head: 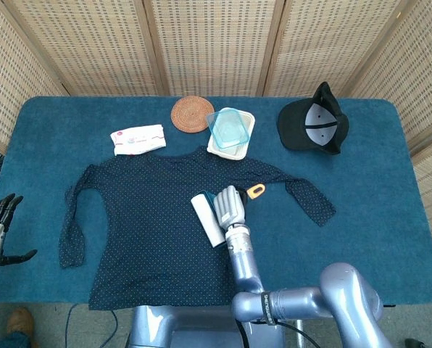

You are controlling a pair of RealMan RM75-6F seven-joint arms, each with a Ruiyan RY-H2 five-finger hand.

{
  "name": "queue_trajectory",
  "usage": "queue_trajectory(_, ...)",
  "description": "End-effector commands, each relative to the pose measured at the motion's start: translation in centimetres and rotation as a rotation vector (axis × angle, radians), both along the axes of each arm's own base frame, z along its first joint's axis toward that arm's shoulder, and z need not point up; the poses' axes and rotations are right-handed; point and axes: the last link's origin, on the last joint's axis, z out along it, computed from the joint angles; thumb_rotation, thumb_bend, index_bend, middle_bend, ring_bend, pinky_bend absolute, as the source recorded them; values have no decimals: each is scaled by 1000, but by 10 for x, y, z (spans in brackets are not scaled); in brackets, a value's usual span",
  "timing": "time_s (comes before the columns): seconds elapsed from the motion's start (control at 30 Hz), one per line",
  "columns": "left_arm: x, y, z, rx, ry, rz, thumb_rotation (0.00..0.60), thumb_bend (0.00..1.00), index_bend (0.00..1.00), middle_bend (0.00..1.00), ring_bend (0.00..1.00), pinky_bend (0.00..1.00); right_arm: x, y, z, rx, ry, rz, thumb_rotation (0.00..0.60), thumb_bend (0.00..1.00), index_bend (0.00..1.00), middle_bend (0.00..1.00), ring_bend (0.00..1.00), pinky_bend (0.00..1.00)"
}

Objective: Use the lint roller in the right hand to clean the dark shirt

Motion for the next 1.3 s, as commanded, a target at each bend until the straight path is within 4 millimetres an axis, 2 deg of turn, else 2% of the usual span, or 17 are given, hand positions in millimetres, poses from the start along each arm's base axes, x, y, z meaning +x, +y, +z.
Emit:
queue_trajectory(0.03, 1, -1, 0, 0, -1, -6, 600, 0, 0, 0, 0, 0, -15, -2, 9, -10, -10, -33, 600, 809, 719, 1000, 1000, 1000)
queue_trajectory(0.07, 2, -2, 0, 0, -1, -8, 600, 0, 0, 0, 0, 0, -17, -2, 11, -10, -16, -35, 600, 775, 671, 1000, 1000, 1000)
queue_trajectory(0.13, 3, -3, 0, -1, -2, -14, 600, 0, 0, 0, 0, 0, -21, -1, 16, -9, -36, -40, 600, 599, 456, 1000, 1000, 1000)
queue_trajectory(0.2, 4, -4, 0, -2, -4, -20, 600, 0, 0, 0, 0, 0, -22, 1, 22, -9, -73, -41, 600, 241, 112, 999, 1000, 1000)
queue_trajectory(0.27, 5, -5, 1, -1, -7, -25, 600, 0, 0, 0, 0, 0, -22, 3, 29, -13, -110, -31, 600, 47, 4, 992, 1000, 1000)
queue_trajectory(0.3, 5, -5, 2, 1, -10, -27, 600, 0, 0, 0, 0, 0, -22, 4, 36, -16, -138, -18, 600, 7, 0, 986, 1000, 1000)
queue_trajectory(0.43, 6, -7, 4, 8, -16, -33, 600, 0, 0, 0, 0, 0, -25, 8, 58, -27, -221, 34, 600, 0, 0, 967, 1000, 1000)
queue_trajectory(0.5, 6, -8, 6, 13, -22, -38, 600, 0, 0, 0, 0, 0, -31, 11, 80, -48, -302, 73, 600, 0, 0, 943, 1000, 1000)
queue_trajectory(0.6, 7, -10, 7, 14, -24, -47, 600, 0, 0, 0, 0, 0, -49, 16, 106, -54, -394, 119, 600, 0, 0, 801, 920, 955)
queue_trajectory(0.63, 8, -11, 7, 15, -25, -53, 600, 0, 0, 0, 0, 0, -59, 18, 117, -57, -434, 138, 600, 0, 0, 744, 863, 897)
queue_trajectory(0.7, 9, -13, 7, 19, -25, -68, 600, 0, 0, 0, 0, 0, -88, 24, 142, -58, -505, 143, 600, 0, 0, 519, 613, 578)
queue_trajectory(0.8, 11, -15, 10, 35, -31, -89, 600, 0, 0, 0, 0, 0, -120, 32, 168, -63, -593, 125, 600, 0, 0, 217, 239, 182)
queue_trajectory(0.87, 12, -17, 12, 50, -33, -101, 600, 0, 0, 0, 0, 0, -139, 40, 181, -60, -653, 102, 600, 0, 0, 86, 81, 42)
queue_trajectory(0.93, 12, -19, 13, 59, -33, -107, 600, 0, 0, 0, 0, 0, -152, 45, 189, -57, -691, 90, 600, 0, 0, 17, 11, 0)
queue_trajectory(1.03, 12, -22, 15, 72, -37, -110, 600, 0, 0, 0, 0, 0, -174, 59, 201, -61, -743, 63, 600, 0, 0, 0, 0, 0)
queue_trajectory(1.1, 12, -27, 18, 85, -39, -117, 600, 0, 0, 0, 0, 0, -200, 81, 215, -96, -804, 29, 600, 0, 0, 0, 0, 0)
queue_trajectory(1.3, 15, -35, 20, 91, -36, -130, 600, 0, 0, 0, 0, 0, -223, 111, 225, -135, -848, 29, 600, 0, 0, 0, 0, 0)
